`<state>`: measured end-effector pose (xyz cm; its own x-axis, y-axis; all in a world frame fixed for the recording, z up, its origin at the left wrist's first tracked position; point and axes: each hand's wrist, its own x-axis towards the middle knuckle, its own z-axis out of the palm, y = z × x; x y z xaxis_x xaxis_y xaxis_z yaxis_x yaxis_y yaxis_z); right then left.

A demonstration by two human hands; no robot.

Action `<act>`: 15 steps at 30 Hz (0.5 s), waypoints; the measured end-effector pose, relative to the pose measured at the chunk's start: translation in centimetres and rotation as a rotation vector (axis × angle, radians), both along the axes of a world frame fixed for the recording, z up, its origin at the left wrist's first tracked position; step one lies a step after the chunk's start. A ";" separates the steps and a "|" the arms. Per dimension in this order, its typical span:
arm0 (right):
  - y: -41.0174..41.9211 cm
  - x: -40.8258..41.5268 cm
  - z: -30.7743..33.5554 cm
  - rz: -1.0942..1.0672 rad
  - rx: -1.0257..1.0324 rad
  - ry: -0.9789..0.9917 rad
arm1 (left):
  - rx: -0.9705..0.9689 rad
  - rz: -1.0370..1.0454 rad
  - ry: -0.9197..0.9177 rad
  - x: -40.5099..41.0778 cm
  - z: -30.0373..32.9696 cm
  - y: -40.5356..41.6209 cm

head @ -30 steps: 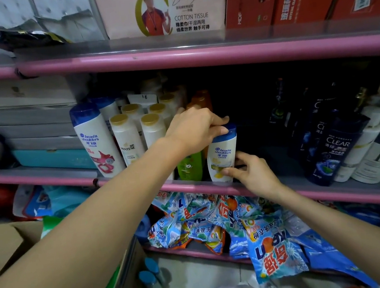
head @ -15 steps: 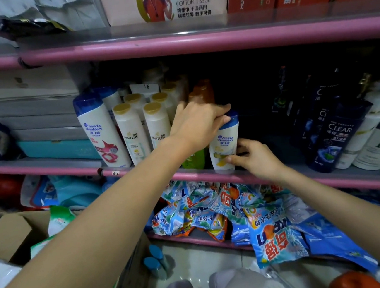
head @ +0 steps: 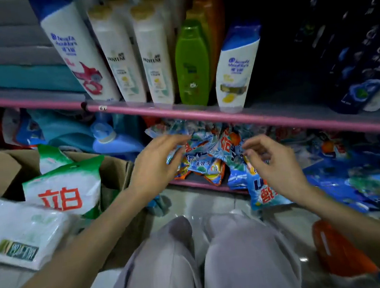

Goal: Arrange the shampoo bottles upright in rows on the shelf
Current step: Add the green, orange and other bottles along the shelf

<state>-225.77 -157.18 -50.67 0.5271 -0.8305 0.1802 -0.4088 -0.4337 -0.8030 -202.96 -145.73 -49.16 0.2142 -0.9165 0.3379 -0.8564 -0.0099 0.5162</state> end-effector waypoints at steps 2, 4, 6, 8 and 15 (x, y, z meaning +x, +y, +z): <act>0.3 -0.2 -3.4 0.013 0.050 0.102 | 0.137 0.089 0.020 1.4 -3.9 1.6; 0.5 -0.4 -7.0 0.039 0.122 0.209 | 0.280 0.174 0.016 2.7 -7.3 3.0; 0.6 -0.9 -10.9 0.054 0.188 0.342 | 0.427 0.236 0.028 3.8 -10.5 4.1; 0.9 -1.7 -14.5 0.056 0.230 0.497 | 0.560 0.282 0.018 4.6 -13.4 4.9; 3.7 -1.6 -21.7 0.293 0.411 0.837 | 0.737 0.242 -0.012 4.5 -20.5 5.1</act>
<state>-227.42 -153.50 -72.38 0.5481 -0.5607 -0.6207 -0.8364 -0.3597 -0.4136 -198.48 -140.66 -69.65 0.4375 -0.8336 -0.3372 -0.7921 -0.5347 0.2943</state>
